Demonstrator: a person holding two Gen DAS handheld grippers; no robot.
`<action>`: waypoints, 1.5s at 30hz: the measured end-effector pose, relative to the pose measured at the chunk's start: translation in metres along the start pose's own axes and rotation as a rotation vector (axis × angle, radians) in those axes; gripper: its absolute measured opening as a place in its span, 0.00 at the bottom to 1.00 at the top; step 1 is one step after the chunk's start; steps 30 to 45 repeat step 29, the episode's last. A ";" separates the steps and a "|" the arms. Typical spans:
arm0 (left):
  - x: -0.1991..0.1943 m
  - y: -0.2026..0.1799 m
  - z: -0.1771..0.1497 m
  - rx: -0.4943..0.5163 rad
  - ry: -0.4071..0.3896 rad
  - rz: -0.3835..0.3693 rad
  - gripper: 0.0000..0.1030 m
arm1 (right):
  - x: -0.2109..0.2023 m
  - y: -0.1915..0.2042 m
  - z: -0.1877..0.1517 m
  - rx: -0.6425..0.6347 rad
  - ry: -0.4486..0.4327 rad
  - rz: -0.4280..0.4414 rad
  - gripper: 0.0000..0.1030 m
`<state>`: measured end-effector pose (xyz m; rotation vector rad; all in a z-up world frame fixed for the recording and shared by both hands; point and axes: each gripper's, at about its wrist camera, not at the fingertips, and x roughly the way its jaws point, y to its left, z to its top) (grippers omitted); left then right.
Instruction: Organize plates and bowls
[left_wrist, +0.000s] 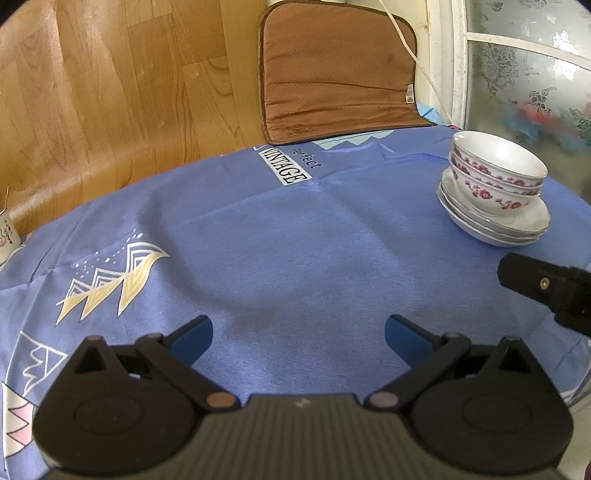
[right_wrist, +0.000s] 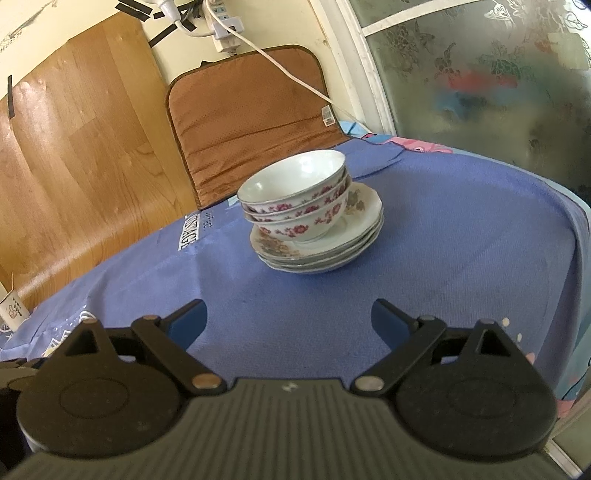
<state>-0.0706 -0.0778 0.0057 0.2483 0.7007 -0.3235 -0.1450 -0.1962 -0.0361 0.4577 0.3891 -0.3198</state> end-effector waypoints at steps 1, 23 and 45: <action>0.000 0.000 0.000 0.000 0.000 0.000 1.00 | 0.001 0.000 0.000 0.000 0.001 0.000 0.95; -0.002 -0.002 0.001 0.022 -0.012 0.007 1.00 | 0.000 0.001 0.001 0.000 -0.004 -0.002 0.95; -0.003 -0.002 0.003 0.016 -0.029 -0.014 1.00 | 0.000 0.001 0.001 0.001 -0.003 -0.002 0.95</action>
